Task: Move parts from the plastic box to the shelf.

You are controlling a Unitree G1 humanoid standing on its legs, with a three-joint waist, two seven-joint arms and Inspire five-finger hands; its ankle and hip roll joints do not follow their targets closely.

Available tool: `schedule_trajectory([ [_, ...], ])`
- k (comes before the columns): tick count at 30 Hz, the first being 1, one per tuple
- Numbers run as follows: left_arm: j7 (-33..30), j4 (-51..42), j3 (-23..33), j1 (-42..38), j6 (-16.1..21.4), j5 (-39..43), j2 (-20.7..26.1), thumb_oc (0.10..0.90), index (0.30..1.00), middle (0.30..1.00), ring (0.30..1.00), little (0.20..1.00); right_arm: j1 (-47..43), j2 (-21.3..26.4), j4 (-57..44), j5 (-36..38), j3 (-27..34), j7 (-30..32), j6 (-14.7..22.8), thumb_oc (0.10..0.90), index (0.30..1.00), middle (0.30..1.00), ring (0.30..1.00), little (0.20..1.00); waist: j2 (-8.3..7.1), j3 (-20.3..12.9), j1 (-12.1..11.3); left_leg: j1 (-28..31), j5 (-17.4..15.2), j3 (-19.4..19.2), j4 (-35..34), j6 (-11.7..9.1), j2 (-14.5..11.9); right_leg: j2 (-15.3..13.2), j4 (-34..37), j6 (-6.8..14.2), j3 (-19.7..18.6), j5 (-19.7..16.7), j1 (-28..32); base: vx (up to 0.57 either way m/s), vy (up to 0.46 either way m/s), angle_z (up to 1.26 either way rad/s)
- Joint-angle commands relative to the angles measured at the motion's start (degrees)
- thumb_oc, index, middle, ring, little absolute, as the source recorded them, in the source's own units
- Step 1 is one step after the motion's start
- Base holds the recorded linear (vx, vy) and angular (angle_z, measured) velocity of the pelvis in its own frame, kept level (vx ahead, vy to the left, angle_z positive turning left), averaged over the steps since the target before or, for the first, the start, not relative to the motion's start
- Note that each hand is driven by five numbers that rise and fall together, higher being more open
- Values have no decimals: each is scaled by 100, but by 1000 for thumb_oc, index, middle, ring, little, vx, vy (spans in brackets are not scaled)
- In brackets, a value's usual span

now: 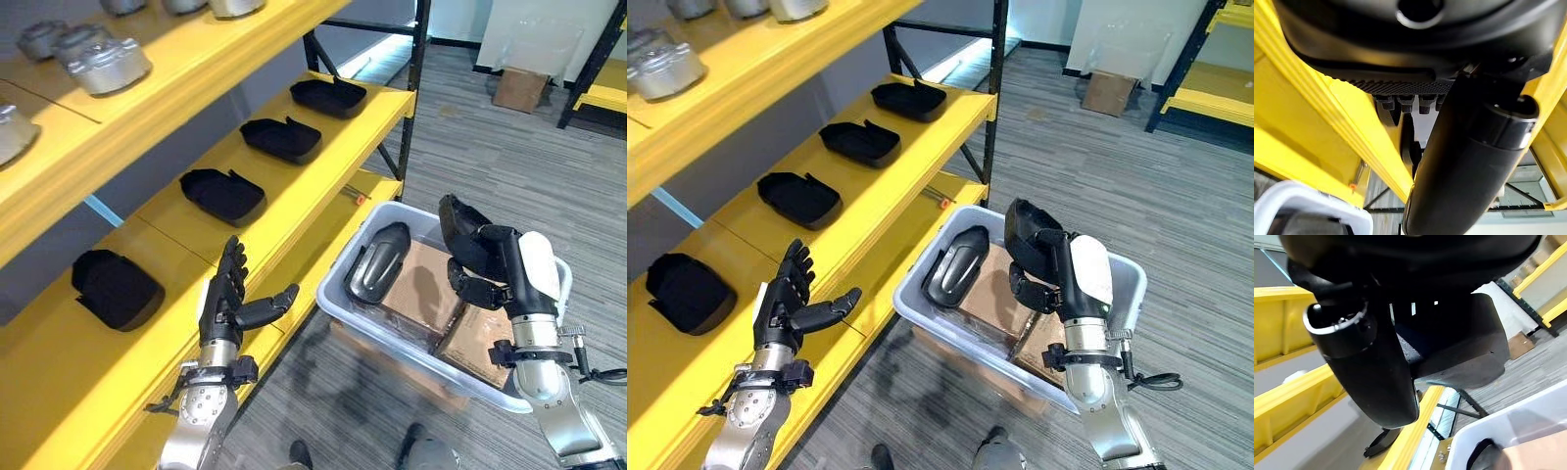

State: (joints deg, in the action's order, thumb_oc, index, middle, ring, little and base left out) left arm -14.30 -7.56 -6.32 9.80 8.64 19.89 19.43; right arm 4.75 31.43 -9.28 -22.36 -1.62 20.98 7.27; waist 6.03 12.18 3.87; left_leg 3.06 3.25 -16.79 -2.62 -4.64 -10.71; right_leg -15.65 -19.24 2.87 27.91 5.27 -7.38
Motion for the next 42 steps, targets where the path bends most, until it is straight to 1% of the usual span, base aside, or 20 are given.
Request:
schedule_trajectory([
  [1,40,-759,444,-192,588,-117,289,900,1000,1000,1000,1000,-549,6,-795,-38,269,297,509,400,300,300,300,300,-332,-566,-5,350,-540,78,243,-74,-45,123,1082,375,-609,-338,518,-24,126,-10],
  [6,68,-785,482,-186,589,-170,351,900,1000,1000,1000,1000,-590,-76,-815,-37,270,208,500,400,300,300,300,300,-449,-555,-64,325,-671,205,250,41,190,-66,1346,532,-569,-619,679,-14,196,12],
  [11,-8,-762,520,-264,617,-241,405,900,1000,1000,1000,1000,-649,-232,-792,-77,180,133,464,400,300,300,300,300,-592,-458,-176,45,-1024,475,585,308,687,-495,1711,815,-601,-1217,809,-14,241,27],
  [14,-59,-741,540,-272,625,-284,428,900,1000,1000,1000,1000,-656,-306,-771,-78,136,103,436,400,300,300,300,300,-613,-440,-156,42,-1018,522,482,472,914,-660,1633,868,-735,-1389,733,-16,272,29],
  [16,-68,-748,565,-306,636,-330,485,900,1000,1000,1000,1000,-655,-374,-732,-119,87,51,396,400,300,300,300,300,-597,-414,-106,66,-838,505,248,624,1089,-736,1348,763,-944,-1476,537,-44,292,35],
  [17,-80,-722,530,-328,664,-302,514,900,1000,1000,1000,1000,-673,-397,-705,-129,74,33,432,400,300,300,300,300,-522,-337,67,138,-720,621,36,681,1118,-248,988,628,-1809,-1206,251,4,261,49],
  [18,-57,-675,452,-382,659,-279,511,900,1000,1000,1000,1000,-668,-403,-689,-117,89,40,458,400,300,300,300,300,-464,-307,148,155,-612,687,-65,700,1119,254,721,532,-2193,-863,71,-1,249,59],
  [19,-56,-669,451,-391,662,-279,508,900,1000,1000,1000,1000,-673,-400,-687,-117,91,41,460,400,300,300,300,300,-460,-312,131,147,-593,669,-81,690,1110,265,681,514,-2211,-854,27,2,197,59],
  [20,-7,-655,335,-486,643,-293,499,900,1000,1000,1000,1000,-610,-374,-693,-100,147,49,488,400,300,300,300,300,-427,-284,183,146,-451,752,-214,697,1156,860,244,370,-2237,-312,-46,-4,103,45],
  [21,-8,-654,333,-491,643,-293,498,900,1000,1000,1000,1000,-611,-374,-694,-100,151,49,489,400,300,300,300,300,-426,-288,185,130,-429,754,-220,692,1152,863,243,359,-2230,-326,-63,12,160,51],
  [22,73,-631,217,-553,600,-297,486,900,1000,1000,1000,1000,-423,-382,-719,-78,228,55,557,400,300,300,300,300,-462,-301,268,92,-380,947,-238,682,1260,1332,-79,229,-2267,26,-5,-10,38,53],
  [23,74,-631,216,-555,600,-297,486,900,1000,1000,1000,1000,-421,-382,-721,-78,232,55,559,400,300,300,300,300,-458,-308,270,71,-359,950,-238,679,1255,1336,-71,220,-2260,3,-21,19,41,95],
  [25,149,-589,104,-549,571,-273,464,900,1000,1000,1000,1000,-267,-349,-789,-66,265,51,644,400,300,300,300,300,-573,-407,383,52,-342,1216,-237,660,1378,1985,-113,59,-2855,216,43,66,-21,79],
  [26,149,-591,106,-549,571,-273,465,900,1000,1000,1000,1000,-270,-350,-789,-67,264,52,645,400,300,300,300,300,-569,-408,379,36,-320,1211,-238,655,1369,1994,-88,54,-2855,180,37,63,-35,28],
  [28,152,-589,91,-514,596,-225,428,900,1000,1000,1000,1000,-266,-294,-820,-112,231,85,672,400,300,300,300,300,-628,-453,381,5,-310,1353,-208,653,1417,2209,198,-69,-3366,141,129,8,-69,66],
  [31,61,-612,152,-385,647,-297,351,900,1000,1000,1000,1000,-196,-276,-890,-99,172,116,713,400,300,300,300,300,-669,-555,235,-102,-260,1446,-222,620,1465,2123,1124,-87,-3490,-34,468,-33,-114,27],
  [34,19,-688,327,-213,646,-271,303,900,1000,1000,1000,1000,-191,-252,-924,4,129,89,733,400,300,300,300,300,-641,-591,144,-187,-219,1363,-209,584,1432,2012,1692,-56,-3427,-245,677,-59,-123,12],
  [38,120,-609,259,-208,633,-206,324,900,1000,1000,1000,1000,-111,-134,-924,85,225,141,764,400,300,300,300,300,-743,-263,160,-757,-452,1262,999,380,1395,1854,1649,-160,-3173,-330,714,-145,-108,23],
  [40,162,-624,280,-230,619,-151,355,900,1000,1000,1000,1000,-88,-80,-981,72,302,205,753,400,300,300,300,300,-811,-161,260,-942,-564,814,1414,307,1072,1680,1523,-171,-3001,-345,610,-175,-9,73],
  [42,159,-669,353,-162,641,-178,368,900,1000,1000,1000,1000,-14,-84,-983,20,316,217,734,400,300,300,300,300,-815,-197,256,-832,-549,867,1320,302,803,1620,1491,-172,-3008,-318,583,-49,9,64],
])
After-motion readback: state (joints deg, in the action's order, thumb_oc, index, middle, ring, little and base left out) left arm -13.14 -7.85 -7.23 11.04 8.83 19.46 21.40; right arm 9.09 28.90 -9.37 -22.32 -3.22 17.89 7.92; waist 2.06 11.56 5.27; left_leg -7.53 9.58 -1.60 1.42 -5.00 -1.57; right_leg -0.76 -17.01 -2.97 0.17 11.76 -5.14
